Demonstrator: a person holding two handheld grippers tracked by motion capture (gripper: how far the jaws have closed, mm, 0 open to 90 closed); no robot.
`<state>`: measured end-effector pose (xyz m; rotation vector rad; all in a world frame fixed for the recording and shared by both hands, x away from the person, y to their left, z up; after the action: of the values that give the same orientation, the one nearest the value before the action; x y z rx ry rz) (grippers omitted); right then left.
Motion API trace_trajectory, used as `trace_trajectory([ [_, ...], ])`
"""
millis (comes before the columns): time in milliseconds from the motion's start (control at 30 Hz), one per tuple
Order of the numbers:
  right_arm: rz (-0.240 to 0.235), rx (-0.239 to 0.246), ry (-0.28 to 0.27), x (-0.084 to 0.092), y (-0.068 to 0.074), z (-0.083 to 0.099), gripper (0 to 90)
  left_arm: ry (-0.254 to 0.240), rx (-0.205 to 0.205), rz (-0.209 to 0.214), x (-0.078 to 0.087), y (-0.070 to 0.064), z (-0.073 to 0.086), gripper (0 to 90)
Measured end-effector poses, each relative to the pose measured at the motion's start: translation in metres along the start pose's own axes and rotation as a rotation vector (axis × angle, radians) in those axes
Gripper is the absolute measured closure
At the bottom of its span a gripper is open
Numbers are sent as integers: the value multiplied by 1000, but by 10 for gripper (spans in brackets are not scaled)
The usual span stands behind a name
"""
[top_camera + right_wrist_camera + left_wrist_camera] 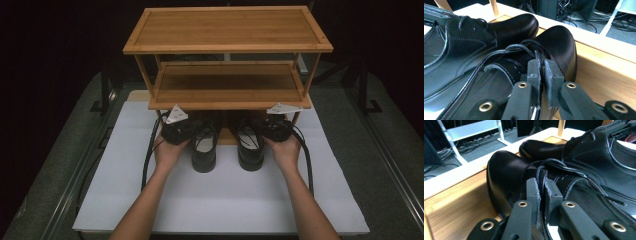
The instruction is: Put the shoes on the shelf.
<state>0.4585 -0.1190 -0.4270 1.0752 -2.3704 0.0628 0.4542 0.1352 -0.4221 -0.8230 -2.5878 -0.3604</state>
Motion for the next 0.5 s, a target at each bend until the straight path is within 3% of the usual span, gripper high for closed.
trace_trajectory([
  [100, 13, 10, 9, -1, 1, -1, 751, 2, 15, 12, 0, 1, 0, 799],
  [167, 34, 14, 18, 0, 0, -1, 668, 13, 16, 17, 1, 2, 0, 731],
  [267, 30, 2, 24, 6, 1, -1, 585, 20, 24, 34, 8, 3, 0, 626],
  [500, 2, -21, -10, 36, 10, 2, 502, 33, 39, 104, 34, 3, 2, 476],
])
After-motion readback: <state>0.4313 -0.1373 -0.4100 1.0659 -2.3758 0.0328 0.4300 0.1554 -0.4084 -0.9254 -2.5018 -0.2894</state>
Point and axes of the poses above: each handheld gripper's, and its own axes: x roughly backward along the jaws, z roughly out of its underside, y roughly to its left, the point moved 7 cm from there along -x, roughly forward along the jaws, and after that the axes turned 11 degrees about -z, right-handed, at the moved point
